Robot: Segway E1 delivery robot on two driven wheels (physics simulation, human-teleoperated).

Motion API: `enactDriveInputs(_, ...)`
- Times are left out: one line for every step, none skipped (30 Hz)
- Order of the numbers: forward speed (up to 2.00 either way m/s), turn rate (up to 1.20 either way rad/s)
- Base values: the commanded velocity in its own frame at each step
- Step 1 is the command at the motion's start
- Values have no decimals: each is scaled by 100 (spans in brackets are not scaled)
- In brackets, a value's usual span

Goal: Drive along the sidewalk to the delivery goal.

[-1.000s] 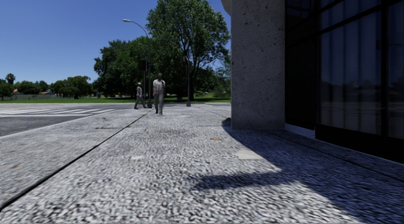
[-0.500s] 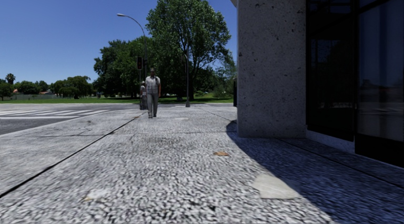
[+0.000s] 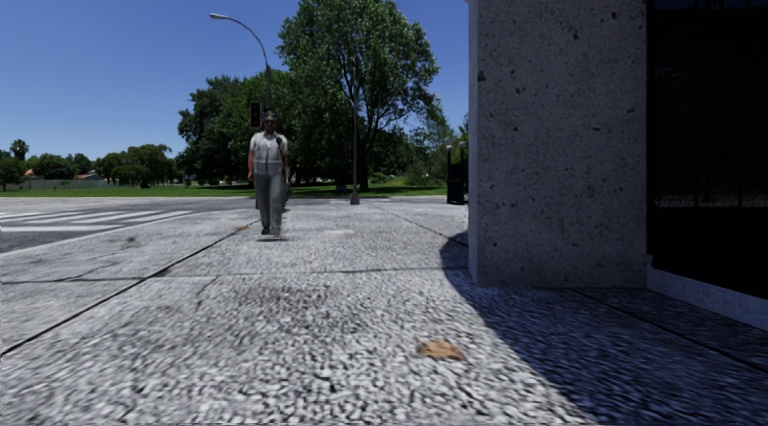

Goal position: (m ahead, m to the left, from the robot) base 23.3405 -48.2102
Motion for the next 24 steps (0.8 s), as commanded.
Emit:
enactDriveInputs(200, 0)
enactDriveInputs(200, 0)
enactDriveInputs(200, 0)
enactDriveInputs(200, 0)
enactDriveInputs(200, 0)
enactDriveInputs(200, 0)
enactDriveInputs(200, 0)
enactDriveInputs(200, 0)
enactDriveInputs(200, 0)
enactDriveInputs(200, 0)
enactDriveInputs(200, 0)
enactDriveInputs(200, 0)
enactDriveInputs(200, 0)
enactDriveInputs(200, 0)
enactDriveInputs(200, 0)
enactDriveInputs(200, 0)
enactDriveInputs(200, 0)
enactDriveInputs(200, 0)
enactDriveInputs(200, 0)
enactDriveInputs(200, 0)
enactDriveInputs(200, 0)
enactDriveInputs(200, 0)
enactDriveInputs(200, 0)
enactDriveInputs(200, 0)
